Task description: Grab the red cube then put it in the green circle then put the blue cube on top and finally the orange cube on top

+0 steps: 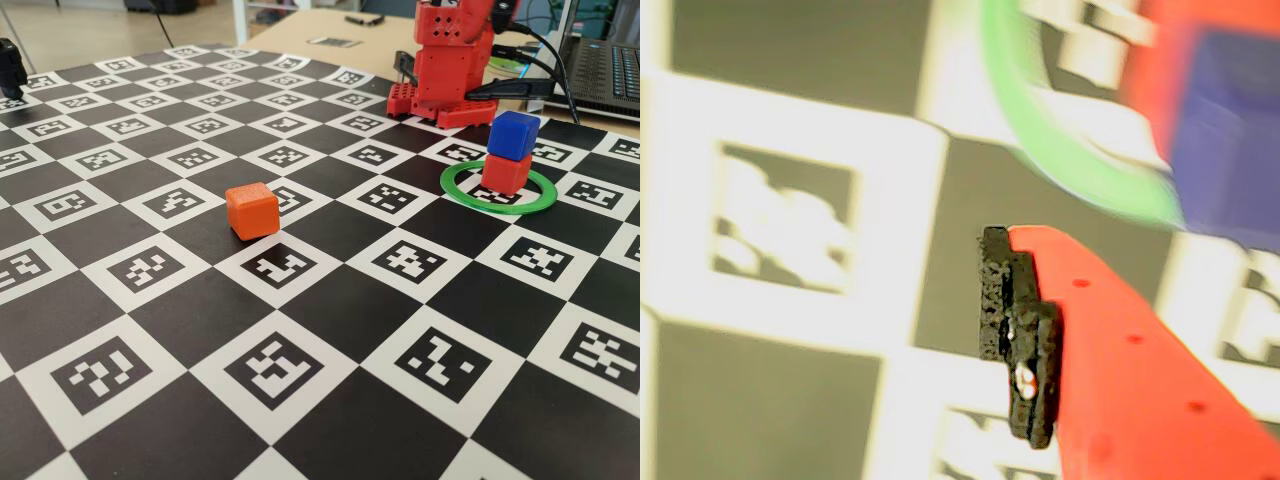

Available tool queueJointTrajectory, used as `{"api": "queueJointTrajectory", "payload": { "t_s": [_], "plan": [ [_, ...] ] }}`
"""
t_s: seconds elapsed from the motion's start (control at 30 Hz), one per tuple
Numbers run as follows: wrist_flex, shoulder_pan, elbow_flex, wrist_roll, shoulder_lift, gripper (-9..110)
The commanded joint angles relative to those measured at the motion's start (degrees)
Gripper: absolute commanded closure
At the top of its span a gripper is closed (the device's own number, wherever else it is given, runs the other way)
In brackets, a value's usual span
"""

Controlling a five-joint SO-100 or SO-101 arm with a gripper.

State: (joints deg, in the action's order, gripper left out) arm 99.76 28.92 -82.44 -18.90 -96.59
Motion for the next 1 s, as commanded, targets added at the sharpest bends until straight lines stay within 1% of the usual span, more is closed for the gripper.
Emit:
{"api": "queueJointTrajectory", "payload": {
  "t_s": [0.0,0.2,0.4,0.7,0.97],
  "plan": [
    [5.7,-6.6,7.7,4.9,2.6,59],
    [4.7,-13.4,15.7,8.5,13.4,60],
    [-3.1,-18.9,17.1,10.6,20.2,59],
    [-17.8,-23.5,10.8,12.0,25.0,60],
    [-26.5,-23.6,2.3,13.0,26.5,60]
  ]
}}
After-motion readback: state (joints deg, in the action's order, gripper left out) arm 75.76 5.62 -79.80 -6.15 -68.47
